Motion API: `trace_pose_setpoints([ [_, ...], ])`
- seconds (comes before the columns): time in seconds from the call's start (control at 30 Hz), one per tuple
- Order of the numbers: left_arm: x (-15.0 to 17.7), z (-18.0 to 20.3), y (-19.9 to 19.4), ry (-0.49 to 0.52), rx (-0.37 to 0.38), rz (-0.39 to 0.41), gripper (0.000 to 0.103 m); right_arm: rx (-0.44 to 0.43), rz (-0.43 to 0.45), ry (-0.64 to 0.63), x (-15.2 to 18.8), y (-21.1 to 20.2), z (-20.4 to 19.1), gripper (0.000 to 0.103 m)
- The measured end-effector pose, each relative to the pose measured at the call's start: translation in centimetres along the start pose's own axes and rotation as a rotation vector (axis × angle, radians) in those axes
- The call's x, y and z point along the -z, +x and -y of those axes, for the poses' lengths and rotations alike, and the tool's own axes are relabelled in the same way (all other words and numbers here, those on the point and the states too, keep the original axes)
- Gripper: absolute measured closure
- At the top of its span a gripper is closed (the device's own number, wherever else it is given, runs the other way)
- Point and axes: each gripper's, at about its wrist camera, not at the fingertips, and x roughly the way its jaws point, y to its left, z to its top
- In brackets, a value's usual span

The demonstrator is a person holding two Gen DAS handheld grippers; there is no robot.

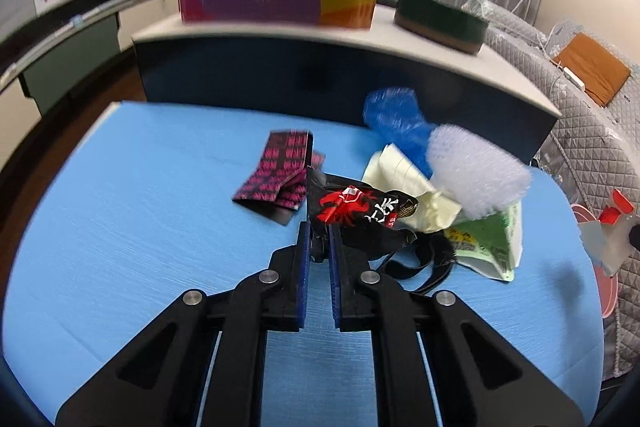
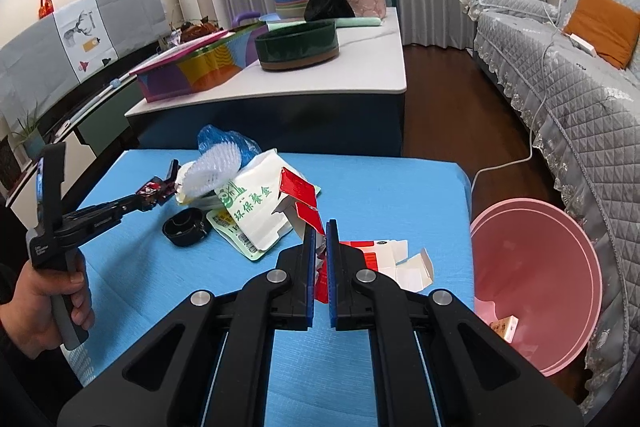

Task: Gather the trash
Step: 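Carry the carton and wrapper over the pink bin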

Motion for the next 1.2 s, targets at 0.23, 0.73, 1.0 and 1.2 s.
trace_pose_setpoints([
  [0.23,-0.3,1.1,-3.5,0.01,0.025,0.08,0.094,0.004,0.046,0.004,-0.4,-2.1,0.1,0.098],
  [0.73,-0.1,9.3,-7.4,0.112,0.186,0.134,0.094,0.112,0.183,-0.001,-1.2,-9.3,1.7,0.098],
  [1.0,0.4,15.8,-7.7,0.191,0.265,0.129,0.094,0.187,0.2,0.082,0.0,-11.5,6.6,0.098],
  [1.2,0.1,19.5,-7.6,0.232,0.305,0.125,0.094,0.254,0.21,0.138,-0.7,-12.5,9.6,0.098],
])
